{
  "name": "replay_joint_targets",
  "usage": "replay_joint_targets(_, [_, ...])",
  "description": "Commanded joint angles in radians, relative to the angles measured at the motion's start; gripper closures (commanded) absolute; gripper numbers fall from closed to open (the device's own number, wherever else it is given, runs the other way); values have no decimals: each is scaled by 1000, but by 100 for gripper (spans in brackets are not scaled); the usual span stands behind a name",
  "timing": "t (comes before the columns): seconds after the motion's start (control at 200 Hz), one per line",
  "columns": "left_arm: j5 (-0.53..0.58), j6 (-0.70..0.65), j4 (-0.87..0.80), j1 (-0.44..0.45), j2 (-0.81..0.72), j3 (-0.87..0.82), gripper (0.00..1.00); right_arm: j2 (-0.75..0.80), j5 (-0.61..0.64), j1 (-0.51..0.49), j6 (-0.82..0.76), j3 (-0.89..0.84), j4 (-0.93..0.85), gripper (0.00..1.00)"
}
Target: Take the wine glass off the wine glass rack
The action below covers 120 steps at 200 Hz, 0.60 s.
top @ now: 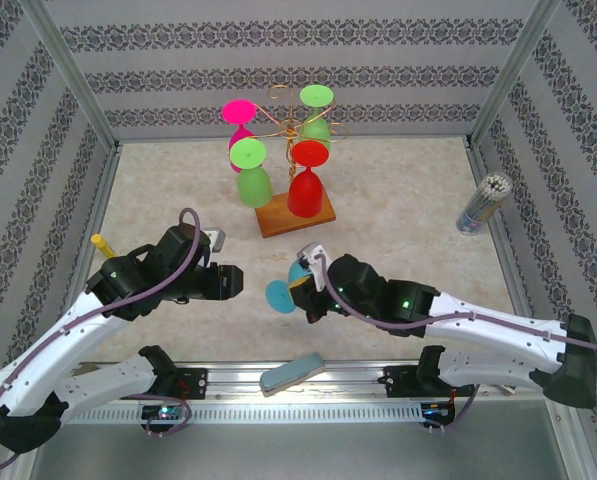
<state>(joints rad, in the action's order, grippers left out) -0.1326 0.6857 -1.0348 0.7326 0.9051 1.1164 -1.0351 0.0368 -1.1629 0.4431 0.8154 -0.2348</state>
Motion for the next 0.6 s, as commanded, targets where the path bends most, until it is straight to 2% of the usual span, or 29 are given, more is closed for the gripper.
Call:
replay_joint_targets(0.0, [-35, 85, 38, 14, -8, -30, 47, -45, 152, -76, -136, 55, 48, 100])
replay_joint_targets(0.23, [-68, 173, 63, 14, 9, -72, 47, -137, 299, -159, -229, 49, 97, 100])
replay_joint_targets(0.305, [-62, 202, 60, 13, 2, -76, 43, -148, 357, -178, -239, 36, 118, 100])
replay_joint_targets(0.49, [-143, 304, 128, 11, 12, -122, 43, -187, 501, -222, -292, 36, 147, 100])
replay_joint_targets(0.595, [-159, 343, 161, 10, 20, -133, 43, -201, 542, -237, -308, 23, 174, 100])
